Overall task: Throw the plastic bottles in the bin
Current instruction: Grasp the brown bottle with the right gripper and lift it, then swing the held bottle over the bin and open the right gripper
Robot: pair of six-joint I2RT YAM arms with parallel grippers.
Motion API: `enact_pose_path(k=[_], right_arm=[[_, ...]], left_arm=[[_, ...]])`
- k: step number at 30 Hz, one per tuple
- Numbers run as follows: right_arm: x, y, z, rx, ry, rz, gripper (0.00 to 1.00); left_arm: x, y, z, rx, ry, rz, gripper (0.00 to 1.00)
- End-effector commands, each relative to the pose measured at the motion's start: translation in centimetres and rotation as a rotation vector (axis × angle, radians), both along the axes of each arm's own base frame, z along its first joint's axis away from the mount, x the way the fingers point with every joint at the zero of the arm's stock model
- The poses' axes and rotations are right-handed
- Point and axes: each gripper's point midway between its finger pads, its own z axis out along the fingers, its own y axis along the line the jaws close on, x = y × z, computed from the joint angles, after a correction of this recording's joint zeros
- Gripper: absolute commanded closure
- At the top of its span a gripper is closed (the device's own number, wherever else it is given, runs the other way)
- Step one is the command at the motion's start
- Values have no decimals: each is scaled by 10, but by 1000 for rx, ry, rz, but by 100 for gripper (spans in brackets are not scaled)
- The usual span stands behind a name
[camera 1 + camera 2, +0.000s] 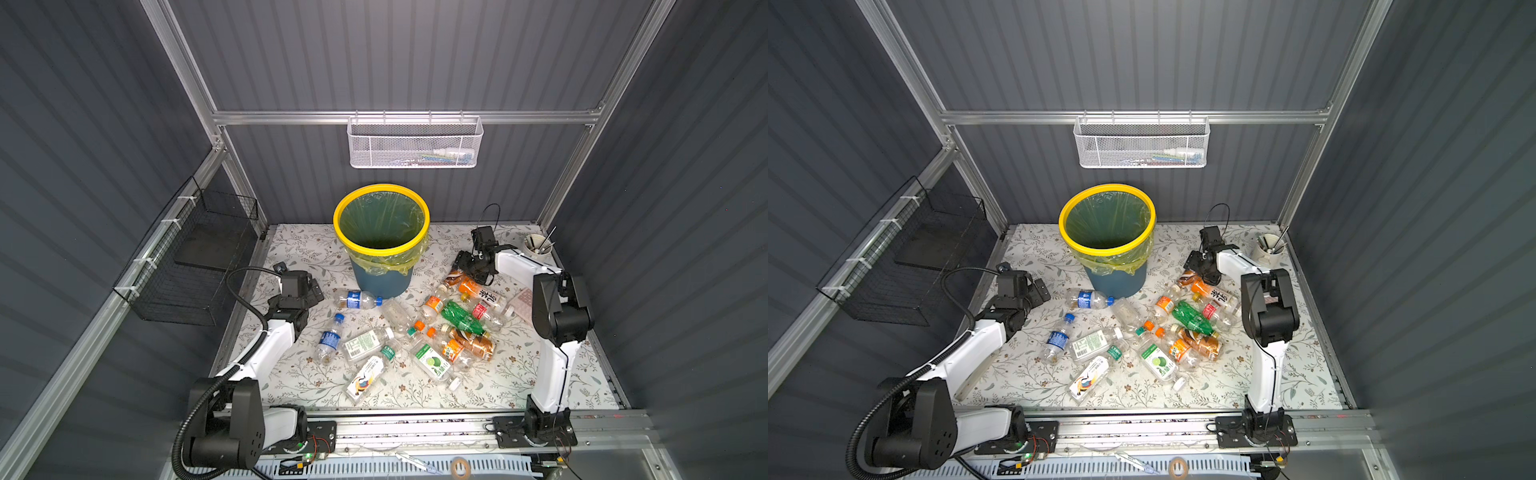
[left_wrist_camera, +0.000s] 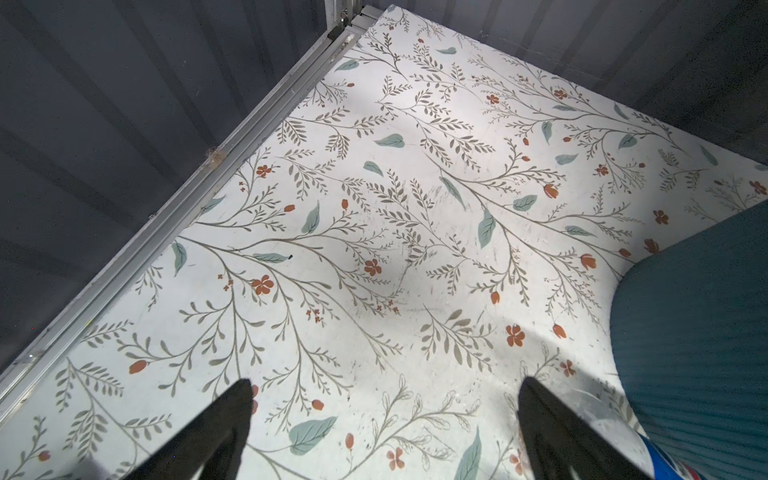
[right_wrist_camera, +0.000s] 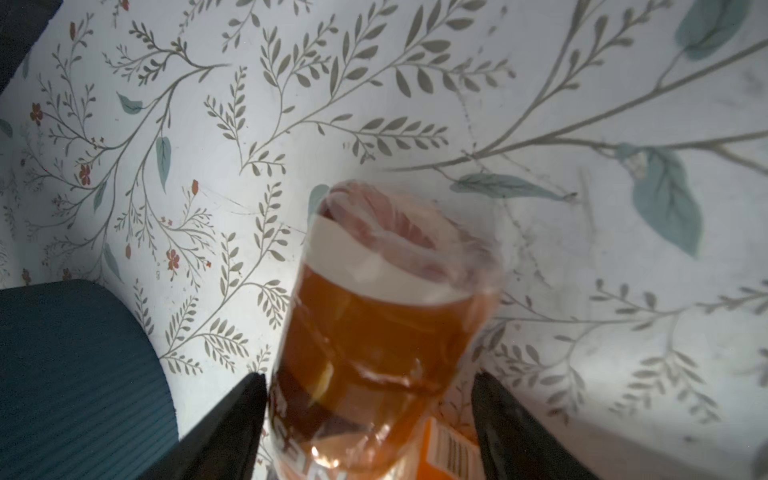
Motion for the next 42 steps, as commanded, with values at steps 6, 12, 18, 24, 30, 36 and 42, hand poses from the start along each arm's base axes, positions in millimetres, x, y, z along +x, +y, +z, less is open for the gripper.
enact_pose_path(k=[6, 12, 18, 24, 30, 36, 42], right_arm=[[17, 9, 19, 66, -68, -12, 40], [25, 7, 56, 104, -178, -2, 51], [21, -9, 123, 169, -335, -15, 51], [3, -35, 204, 235, -511, -35, 51], [-13, -30, 288, 351, -677, 12, 50], [-19, 26, 357, 481, -797, 153, 50], [-22, 136, 384, 506, -765, 466, 46]], left_arm=[[-13, 5, -4, 9, 24, 33, 0], [-17, 9, 0, 13, 14, 52, 1], [-20, 9, 2, 4, 9, 61, 1], [-25, 7, 1, -13, 14, 53, 1], [-33, 6, 1, -23, 8, 50, 1], [-35, 4, 1, -39, 11, 47, 1], [-37, 4, 2, -41, 30, 56, 0]])
